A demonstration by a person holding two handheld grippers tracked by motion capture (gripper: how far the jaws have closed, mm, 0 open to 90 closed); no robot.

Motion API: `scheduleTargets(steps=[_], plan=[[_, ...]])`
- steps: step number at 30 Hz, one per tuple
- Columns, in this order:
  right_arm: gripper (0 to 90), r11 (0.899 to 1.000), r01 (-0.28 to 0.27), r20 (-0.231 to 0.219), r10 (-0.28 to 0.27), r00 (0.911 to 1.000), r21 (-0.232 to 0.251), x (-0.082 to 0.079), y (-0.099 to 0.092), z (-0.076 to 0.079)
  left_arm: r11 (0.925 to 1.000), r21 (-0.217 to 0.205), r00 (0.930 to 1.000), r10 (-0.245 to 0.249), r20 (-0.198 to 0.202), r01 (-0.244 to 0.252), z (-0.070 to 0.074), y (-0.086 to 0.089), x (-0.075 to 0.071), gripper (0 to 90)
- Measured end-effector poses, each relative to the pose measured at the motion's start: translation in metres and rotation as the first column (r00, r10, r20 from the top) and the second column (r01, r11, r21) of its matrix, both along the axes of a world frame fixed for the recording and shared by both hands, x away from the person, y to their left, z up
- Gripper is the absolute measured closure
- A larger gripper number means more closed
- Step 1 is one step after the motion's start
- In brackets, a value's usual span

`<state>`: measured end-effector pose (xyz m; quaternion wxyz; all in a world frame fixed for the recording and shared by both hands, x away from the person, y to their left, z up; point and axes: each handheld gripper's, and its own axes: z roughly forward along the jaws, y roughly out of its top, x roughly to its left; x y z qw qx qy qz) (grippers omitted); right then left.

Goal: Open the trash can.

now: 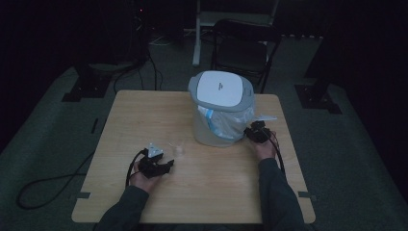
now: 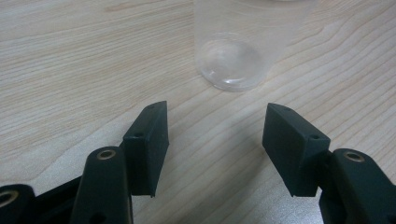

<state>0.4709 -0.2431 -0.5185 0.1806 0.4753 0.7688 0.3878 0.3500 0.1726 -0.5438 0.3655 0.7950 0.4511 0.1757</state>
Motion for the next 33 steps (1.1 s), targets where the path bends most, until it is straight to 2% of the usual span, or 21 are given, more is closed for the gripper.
scheduleTargets(steps=[6,12,15,17,20,28,33], plan=[[90.0,1.0,-0.012,0.0,0.012,0.9999,0.009,0.002,0.005,-0.001,1.0,-0.001,1.0,0.0,0.0,0.0,0.0,0.0,0.0,41.7],[90.0,0.999,-0.027,0.001,0.027,0.9996,-0.025,0.005,0.011,0.002,1.0,-0.002,1.0,0.0,-0.001,0.0,0.0,0.0,0.0,41.7],[90.0,1.0,-0.017,0.027,0.017,0.9995,0.008,0.003,0.006,0.007,1.0,-0.002,1.0,0.0,-0.001,0.0,0.0,0.0,0.0,41.7],[90.0,1.0,-0.01,0.041,0.01,0.9991,0.012,0.003,0.003,0.012,1.0,-0.002,1.0,-0.001,-0.001,0.001,0.0,0.0,0.0,41.6],[90.0,1.0,-0.002,0.038,0.002,0.9993,-0.018,0.003,0.001,0.013,1.0,0.0,1.0,0.0,0.0,0.0,0.0,0.0,0.0,41.7],[90.0,0.998,0.019,0.015,-0.018,0.9997,-0.059,0.004,-0.001,0.005,1.0,-0.002,1.0,0.0,-0.001,0.0,0.0,0.0,0.0,41.6],[90.0,0.998,0.022,0.016,-0.021,0.9997,-0.055,0.002,0.0,0.002,1.0,-0.002,1.0,-0.001,-0.001,0.001,0.0,0.0,0.0,41.6]])
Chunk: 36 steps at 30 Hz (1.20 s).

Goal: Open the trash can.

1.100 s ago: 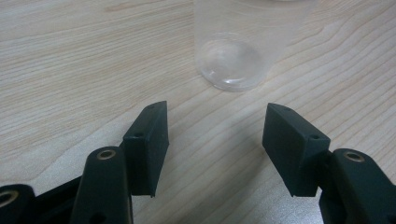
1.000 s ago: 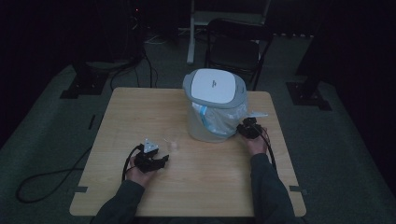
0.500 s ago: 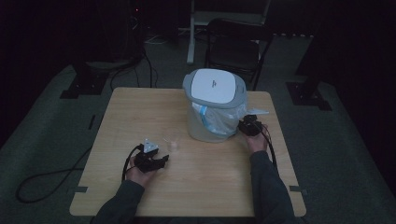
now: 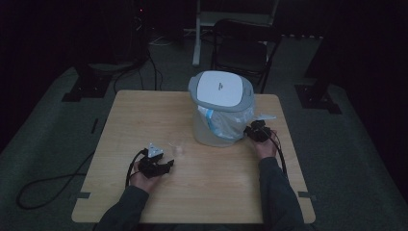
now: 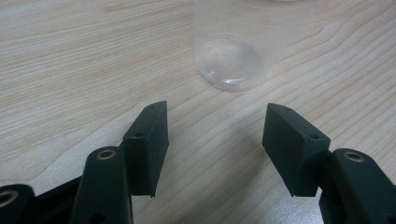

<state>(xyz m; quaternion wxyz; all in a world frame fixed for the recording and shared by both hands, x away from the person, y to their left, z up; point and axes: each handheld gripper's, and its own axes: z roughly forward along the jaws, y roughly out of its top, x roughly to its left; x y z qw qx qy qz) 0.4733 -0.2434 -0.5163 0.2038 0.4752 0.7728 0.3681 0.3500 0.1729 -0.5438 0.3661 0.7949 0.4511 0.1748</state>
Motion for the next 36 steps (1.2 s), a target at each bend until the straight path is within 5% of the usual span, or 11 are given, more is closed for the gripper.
scheduleTargets(steps=[36], plan=[[90.0,0.999,-0.028,-0.009,0.028,0.9996,0.017,0.0015,0.0024,-0.0076,1.0,0.007,1.0,-0.001,0.004,0.001,0.0,-0.0006,-0.0004,41.5]])
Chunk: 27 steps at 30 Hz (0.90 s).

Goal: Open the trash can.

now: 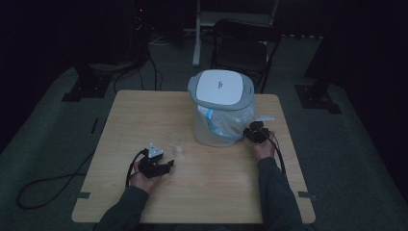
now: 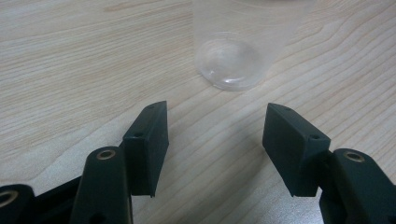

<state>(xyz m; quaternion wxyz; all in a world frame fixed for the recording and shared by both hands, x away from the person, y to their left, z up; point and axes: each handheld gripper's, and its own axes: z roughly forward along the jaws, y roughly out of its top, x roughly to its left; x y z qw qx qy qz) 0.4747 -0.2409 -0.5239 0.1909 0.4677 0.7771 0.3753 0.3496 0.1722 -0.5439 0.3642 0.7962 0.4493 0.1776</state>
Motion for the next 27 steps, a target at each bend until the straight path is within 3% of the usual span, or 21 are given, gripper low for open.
scheduleTargets(steps=[27], plan=[[90.0,1.0,0.001,-0.035,-0.001,0.9994,-0.007,0.0032,0.001,-0.0084,1.0,0.001,1.0,-0.002,-0.001,0.002,0.0001,-0.0002,0.0002,41.6]])
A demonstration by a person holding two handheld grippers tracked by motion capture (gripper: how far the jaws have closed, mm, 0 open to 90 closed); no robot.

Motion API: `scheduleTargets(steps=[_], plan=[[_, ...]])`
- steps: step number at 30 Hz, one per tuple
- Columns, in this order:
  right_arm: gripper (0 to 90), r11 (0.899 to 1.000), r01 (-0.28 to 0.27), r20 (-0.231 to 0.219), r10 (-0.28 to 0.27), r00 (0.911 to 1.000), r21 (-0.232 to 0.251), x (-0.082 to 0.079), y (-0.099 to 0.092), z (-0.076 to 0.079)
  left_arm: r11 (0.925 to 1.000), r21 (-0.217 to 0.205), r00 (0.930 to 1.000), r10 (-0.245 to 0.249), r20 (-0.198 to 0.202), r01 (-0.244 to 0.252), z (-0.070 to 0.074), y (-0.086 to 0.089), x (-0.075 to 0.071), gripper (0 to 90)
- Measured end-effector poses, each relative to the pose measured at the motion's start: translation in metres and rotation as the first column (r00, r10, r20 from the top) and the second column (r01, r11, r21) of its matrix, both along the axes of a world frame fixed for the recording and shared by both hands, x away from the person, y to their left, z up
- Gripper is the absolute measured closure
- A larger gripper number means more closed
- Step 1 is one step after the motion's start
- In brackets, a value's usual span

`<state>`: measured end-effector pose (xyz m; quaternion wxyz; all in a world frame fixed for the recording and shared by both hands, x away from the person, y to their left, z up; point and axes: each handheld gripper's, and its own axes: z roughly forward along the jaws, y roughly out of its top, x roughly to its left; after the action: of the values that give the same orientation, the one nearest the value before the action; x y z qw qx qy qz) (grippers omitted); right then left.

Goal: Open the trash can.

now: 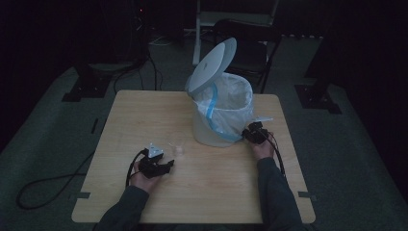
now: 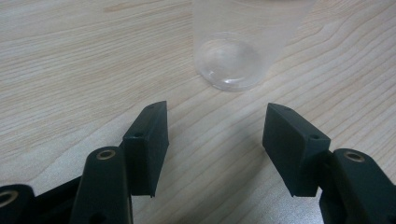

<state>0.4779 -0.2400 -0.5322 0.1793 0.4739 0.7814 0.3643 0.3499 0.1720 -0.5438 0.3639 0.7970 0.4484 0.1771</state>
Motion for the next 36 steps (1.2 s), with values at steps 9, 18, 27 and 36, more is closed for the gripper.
scheduleTargets(steps=[9,18,27,36], plan=[[90.0,1.0,0.0,0.0,0.0,1.0,0.002,0.0,0.0,0.0,1.0,-0.001,1.0,0.0,0.0,0.0,0.0,0.0,0.0,41.6],[90.0,1.0,0.002,0.004,-0.002,1.0,0.005,0.0,0.0,-0.001,0.9999,0.016,1.0,0.002,0.006,-0.002,0.0,-0.001,-0.001,43.4],[90.0,1.0,0.005,0.01,-0.005,0.9999,0.011,-0.001,-0.001,-0.001,0.9998,0.017,0.9999,0.013,-0.002,-0.013,0.005,0.0,-0.003,50.3],[90.0,1.0,0.002,0.01,-0.002,0.9999,0.008,-0.001,-0.001,-0.001,0.9985,-0.034,0.999,0.043,0.012,-0.043,0.012,0.006,-0.006,50.3]])
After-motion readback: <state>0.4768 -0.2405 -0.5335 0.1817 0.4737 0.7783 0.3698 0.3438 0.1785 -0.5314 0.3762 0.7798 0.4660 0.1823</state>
